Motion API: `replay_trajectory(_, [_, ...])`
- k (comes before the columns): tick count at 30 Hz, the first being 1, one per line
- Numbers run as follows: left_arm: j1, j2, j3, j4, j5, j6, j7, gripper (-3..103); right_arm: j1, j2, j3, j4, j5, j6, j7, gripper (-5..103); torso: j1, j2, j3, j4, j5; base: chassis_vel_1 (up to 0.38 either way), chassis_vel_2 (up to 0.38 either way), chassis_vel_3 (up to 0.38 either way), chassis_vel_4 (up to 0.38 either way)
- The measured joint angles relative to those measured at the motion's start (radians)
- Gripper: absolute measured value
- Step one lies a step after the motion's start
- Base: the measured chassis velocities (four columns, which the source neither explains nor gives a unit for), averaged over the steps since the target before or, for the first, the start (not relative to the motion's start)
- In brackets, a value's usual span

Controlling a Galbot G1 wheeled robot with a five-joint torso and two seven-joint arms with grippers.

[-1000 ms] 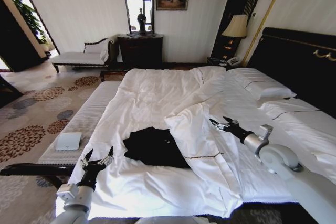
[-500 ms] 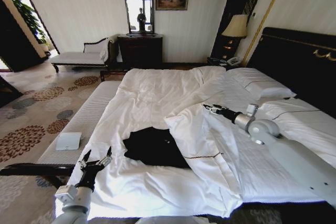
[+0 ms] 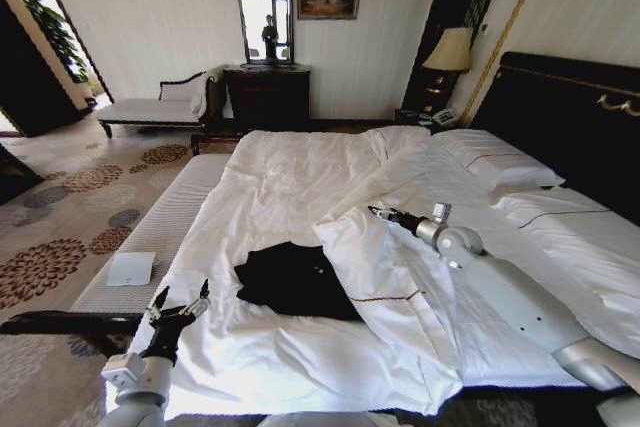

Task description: Fold the clothes on the bed.

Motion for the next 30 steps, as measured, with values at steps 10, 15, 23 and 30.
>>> replay_trajectory(10, [-0.009,0.002,-0.001,0.005,-0.005,0.000,-0.002,100,-0.024,-0.002,0.023,0.052,0.005,-0.005,0.009,35,0.000,0.000,0.000,0.0003,0.0000,0.000,0.000,0.000,0.000])
replay_trajectory(15, [-0.006,0.002,-0.006,0.001,-0.010,-0.001,-0.003,100,-0.037,-0.004,0.034,0.062,0.003,-0.010,0.020,14,0.000,0.000,0.000,0.0003,0.0000,0.000,0.000,0.000,0.000])
replay_trajectory(23, [-0.004,0.005,-0.007,-0.009,-0.011,-0.001,-0.004,100,-0.081,-0.017,0.079,0.087,0.001,-0.017,0.041,0,0.000,0.000,0.000,0.0003,0.0001,0.000,0.000,0.000,0.000])
replay_trajectory(30, [-0.004,0.005,-0.007,-0.009,-0.010,-0.001,-0.004,100,-0.143,-0.027,0.138,0.134,-0.003,-0.017,0.067,0,0.000,0.000,0.000,0.0006,0.0001,0.000,0.000,0.000,0.000])
